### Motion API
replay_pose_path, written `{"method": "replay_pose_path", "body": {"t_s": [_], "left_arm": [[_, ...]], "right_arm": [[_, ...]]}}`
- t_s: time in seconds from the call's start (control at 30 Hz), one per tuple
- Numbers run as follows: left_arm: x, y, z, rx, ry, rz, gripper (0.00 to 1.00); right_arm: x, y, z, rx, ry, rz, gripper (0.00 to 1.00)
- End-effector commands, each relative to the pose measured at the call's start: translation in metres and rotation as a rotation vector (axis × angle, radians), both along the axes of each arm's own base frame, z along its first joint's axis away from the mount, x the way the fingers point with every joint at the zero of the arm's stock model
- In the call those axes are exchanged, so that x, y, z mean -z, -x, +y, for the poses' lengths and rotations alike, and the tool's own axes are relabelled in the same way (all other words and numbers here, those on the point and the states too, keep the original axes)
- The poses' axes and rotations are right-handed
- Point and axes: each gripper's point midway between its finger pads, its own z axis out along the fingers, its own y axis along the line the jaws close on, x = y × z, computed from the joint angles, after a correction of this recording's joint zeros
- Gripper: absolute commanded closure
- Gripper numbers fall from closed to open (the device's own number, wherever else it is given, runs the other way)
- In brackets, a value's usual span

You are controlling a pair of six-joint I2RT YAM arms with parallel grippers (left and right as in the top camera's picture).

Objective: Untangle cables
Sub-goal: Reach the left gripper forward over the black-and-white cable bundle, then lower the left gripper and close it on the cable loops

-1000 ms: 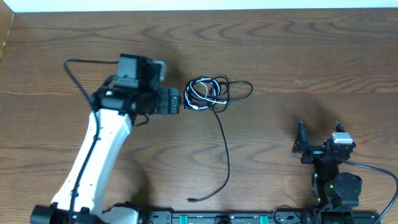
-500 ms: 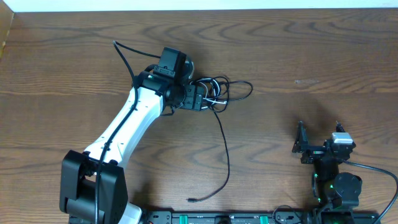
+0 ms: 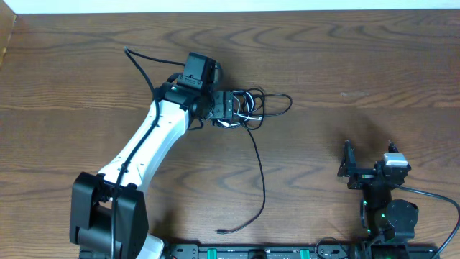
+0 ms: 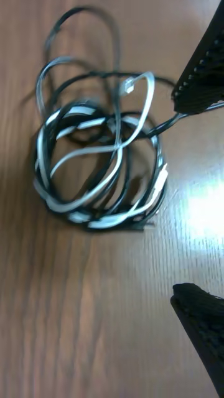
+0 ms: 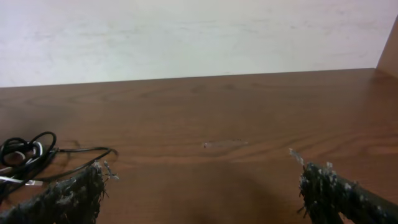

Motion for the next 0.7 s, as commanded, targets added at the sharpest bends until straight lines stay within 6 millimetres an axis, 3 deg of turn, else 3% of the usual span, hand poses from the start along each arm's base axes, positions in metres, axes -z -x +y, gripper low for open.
{"method": "replay_pose_path", "body": {"t_s": [0.0,0.23,0.5,0.67], "left_arm": [[0.006,-0.016,0.009,-0.149,-0.018,-0.015,0.08],[0.026,-0.021,0.007,-0.183,-0.015,0.017,0.08],[0.064,-0.021,0.007,-0.214,-0.033,0.097,0.08],[0.069,-0.023,0.005,-0.211,-0.033,0.096,0.08]], "right_arm": [[0.001,0.000,0.000,0.002,-0.009,0.001,0.01],[0.001,0.000,0.000,0.002,-0.009,0.001,0.01],[0.001,0.000,0.000,0.002,-0.009,0.001,0.01],[0.001,0.000,0.000,0.002,-0.009,0.001,0.01]]}}
